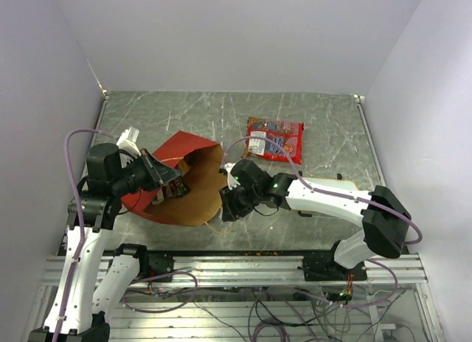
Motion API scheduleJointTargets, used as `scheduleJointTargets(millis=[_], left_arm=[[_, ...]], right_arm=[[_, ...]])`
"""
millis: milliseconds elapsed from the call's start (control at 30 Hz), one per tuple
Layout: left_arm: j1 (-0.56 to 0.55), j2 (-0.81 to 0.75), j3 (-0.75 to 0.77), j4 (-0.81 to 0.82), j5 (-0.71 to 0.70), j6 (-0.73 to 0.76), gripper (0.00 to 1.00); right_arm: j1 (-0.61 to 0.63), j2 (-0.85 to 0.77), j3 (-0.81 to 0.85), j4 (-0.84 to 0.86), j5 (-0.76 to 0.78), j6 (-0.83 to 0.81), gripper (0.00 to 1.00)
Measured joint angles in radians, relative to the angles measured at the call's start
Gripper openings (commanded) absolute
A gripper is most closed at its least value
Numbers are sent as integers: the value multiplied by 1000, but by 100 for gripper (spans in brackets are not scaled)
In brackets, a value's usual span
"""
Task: Take the snacks out of the paper bag
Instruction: Adjust the paper bag at the center of the board.
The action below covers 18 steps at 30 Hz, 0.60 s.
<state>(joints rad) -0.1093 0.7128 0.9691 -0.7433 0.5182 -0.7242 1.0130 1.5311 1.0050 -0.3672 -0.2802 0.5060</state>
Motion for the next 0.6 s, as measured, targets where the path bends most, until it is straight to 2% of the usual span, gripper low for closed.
scheduleJointTargets(millis=[167, 400, 600], left_arm=[[0, -2, -61, 25, 76, -27, 7], [0, 27, -46, 5, 145, -28, 7], [0, 42, 22, -57, 123, 42, 7]], right_arm=[[-8, -62, 3, -85, 135, -48, 55], [3, -139, 9, -128, 309, 39, 72], [83, -214, 52, -77, 439, 27, 76]])
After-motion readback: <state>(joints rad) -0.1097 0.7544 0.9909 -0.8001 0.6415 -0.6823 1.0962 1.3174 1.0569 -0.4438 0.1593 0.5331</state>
